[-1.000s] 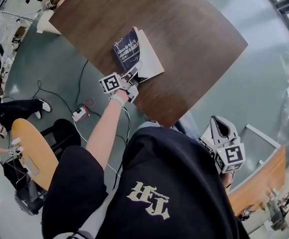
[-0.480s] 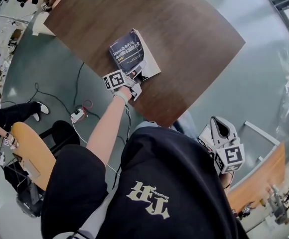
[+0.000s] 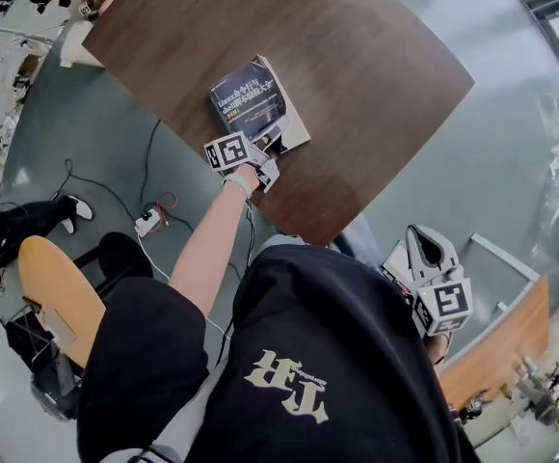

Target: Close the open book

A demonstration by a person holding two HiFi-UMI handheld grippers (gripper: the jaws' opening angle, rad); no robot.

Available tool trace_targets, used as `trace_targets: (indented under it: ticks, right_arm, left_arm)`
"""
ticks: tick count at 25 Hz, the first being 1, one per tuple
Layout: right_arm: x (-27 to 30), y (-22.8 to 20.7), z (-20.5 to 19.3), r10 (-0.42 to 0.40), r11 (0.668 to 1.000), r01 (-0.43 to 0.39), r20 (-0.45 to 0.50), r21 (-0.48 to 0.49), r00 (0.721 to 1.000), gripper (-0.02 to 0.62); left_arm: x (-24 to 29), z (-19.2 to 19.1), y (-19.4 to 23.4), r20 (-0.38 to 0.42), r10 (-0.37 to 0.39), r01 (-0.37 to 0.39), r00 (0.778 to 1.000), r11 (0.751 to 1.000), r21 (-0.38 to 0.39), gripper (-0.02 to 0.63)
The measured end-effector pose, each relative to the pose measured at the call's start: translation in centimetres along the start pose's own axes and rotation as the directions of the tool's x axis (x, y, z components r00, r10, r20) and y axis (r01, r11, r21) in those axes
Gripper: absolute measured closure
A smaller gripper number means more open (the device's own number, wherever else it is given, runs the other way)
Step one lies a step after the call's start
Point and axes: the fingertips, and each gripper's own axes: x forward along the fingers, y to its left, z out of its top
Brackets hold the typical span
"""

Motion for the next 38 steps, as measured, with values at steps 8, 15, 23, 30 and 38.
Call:
trace_targets:
  ticks: [8,15,23,30,38]
  right_arm:
    - [0.3,0.3,0.5,0.002,1.000,-0.002,-0.002,-0.007,1.000,0.607]
    - [0.3,0.2,0.3,0.002,1.000,-0.002,-0.003,-0.006,1.000,0.607]
    - [0.4,0.4,-0.1,0.010,1.000,-0.010,-0.005,-0.003,1.000,0.607]
    - [0.4,0.6,-0.2,0.020,1.000,-0.020,-0.009,-0.010,1.000,0.607]
    - [-0.2,-0.2,1.1,0.022,0.998,-0.022,0.005,-0.063,1.000,0.607]
  left_arm:
    - [1.7,-1.0,-0.4,-0.076,-0.001,0.003,0.997,1.000,0.026,0.528]
    - [3.8,-1.6,1.0,-0.138,0.103,-0.112,0.985,0.992,-0.057,0.529]
    - [4.7,-2.2,2.4,-0.230,0.168,-0.201,0.959,0.971,-0.129,0.600]
    - [4.9,-2.6,2.5,-0.242,0.178,-0.210,0.954,0.971,-0.116,0.601]
    - [3.2,-3.5,-1.1,-0.135,0.051,-0.066,0.990,0.991,-0.113,0.601]
